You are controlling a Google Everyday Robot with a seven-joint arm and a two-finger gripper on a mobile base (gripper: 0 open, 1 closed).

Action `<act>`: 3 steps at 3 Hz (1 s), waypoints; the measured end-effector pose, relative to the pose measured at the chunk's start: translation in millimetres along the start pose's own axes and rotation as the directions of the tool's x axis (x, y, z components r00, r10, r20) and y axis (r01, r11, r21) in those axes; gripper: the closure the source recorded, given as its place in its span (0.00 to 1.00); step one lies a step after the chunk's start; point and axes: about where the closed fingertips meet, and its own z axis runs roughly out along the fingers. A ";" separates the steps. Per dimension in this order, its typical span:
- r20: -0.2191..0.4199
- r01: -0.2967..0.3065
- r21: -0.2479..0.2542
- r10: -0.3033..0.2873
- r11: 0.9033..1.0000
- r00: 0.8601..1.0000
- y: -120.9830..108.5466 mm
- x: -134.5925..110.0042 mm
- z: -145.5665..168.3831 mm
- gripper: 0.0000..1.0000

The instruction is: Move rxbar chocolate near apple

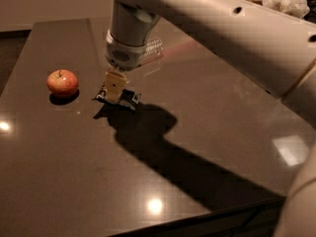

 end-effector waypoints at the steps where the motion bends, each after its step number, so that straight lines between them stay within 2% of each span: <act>1: 0.005 0.016 -0.018 -0.016 1.000 1.000 -21.3 -18.1 11.2 1.00; 2: 0.022 0.015 -0.038 -0.014 0.999 1.000 -35.5 -28.5 23.0 0.81; 3: 0.052 0.029 -0.069 -0.025 0.997 0.998 -37.9 -40.1 35.3 0.58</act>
Offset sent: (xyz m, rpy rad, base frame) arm 0.0623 0.0362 -0.0161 0.0506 0.0424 0.0315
